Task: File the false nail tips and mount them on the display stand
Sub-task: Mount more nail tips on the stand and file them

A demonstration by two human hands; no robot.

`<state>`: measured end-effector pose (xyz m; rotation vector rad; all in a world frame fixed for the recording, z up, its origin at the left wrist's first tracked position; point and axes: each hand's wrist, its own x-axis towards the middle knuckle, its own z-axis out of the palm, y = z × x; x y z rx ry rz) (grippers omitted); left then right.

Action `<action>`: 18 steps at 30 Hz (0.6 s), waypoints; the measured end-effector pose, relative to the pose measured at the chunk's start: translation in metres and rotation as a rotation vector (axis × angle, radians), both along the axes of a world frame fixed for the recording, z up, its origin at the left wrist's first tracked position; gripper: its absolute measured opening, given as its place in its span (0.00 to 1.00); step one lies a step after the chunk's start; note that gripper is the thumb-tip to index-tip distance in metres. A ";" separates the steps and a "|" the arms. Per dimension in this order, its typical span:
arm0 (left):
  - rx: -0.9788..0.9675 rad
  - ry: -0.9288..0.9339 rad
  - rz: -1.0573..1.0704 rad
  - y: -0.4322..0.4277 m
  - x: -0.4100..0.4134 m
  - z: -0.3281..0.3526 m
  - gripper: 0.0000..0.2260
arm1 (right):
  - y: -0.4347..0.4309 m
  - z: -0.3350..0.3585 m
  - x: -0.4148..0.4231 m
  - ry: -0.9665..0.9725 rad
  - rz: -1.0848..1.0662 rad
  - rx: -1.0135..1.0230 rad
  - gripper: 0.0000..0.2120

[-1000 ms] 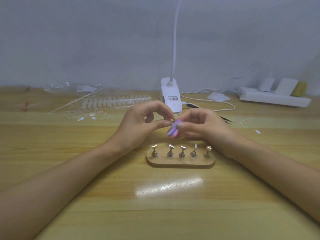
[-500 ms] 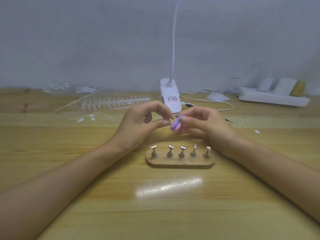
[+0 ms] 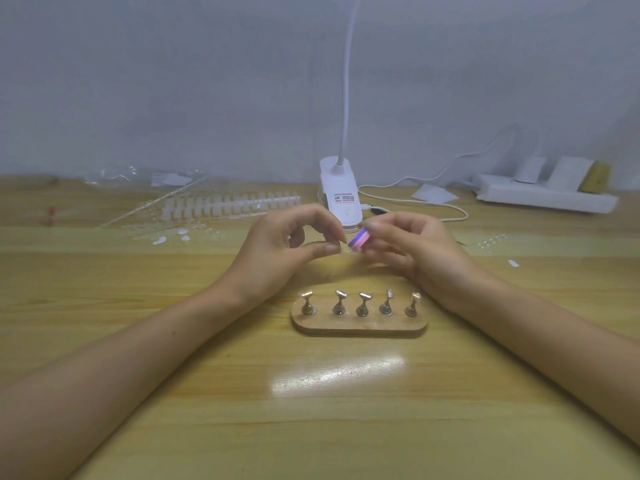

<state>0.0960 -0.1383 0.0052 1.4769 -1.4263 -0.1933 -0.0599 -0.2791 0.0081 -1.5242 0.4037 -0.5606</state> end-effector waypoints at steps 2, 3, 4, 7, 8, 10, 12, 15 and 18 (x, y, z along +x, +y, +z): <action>-0.005 0.004 -0.004 0.000 0.000 0.000 0.10 | -0.001 0.001 0.000 0.049 0.059 -0.025 0.08; -0.007 0.003 -0.002 0.000 0.000 0.000 0.10 | 0.001 0.000 0.000 0.096 0.115 -0.071 0.09; -0.007 -0.002 0.001 0.000 0.000 0.000 0.10 | 0.002 -0.001 0.000 0.108 0.137 -0.099 0.09; -0.002 -0.012 0.005 -0.001 0.001 -0.001 0.09 | 0.000 -0.001 0.000 0.008 0.008 -0.009 0.07; -0.006 -0.011 0.005 -0.001 0.001 -0.001 0.09 | -0.001 0.000 0.000 0.010 0.012 0.004 0.07; -0.016 -0.015 -0.004 -0.001 0.002 -0.002 0.07 | 0.001 0.000 0.000 0.089 0.108 -0.050 0.08; -0.021 -0.020 -0.013 -0.001 0.003 -0.002 0.07 | 0.003 -0.002 0.002 0.083 0.105 -0.082 0.08; -0.030 0.013 -0.034 -0.001 0.001 -0.003 0.12 | -0.001 -0.001 0.001 0.014 0.022 -0.012 0.07; -0.029 0.028 -0.060 0.000 0.000 -0.003 0.14 | -0.004 0.001 -0.001 0.066 0.106 -0.016 0.11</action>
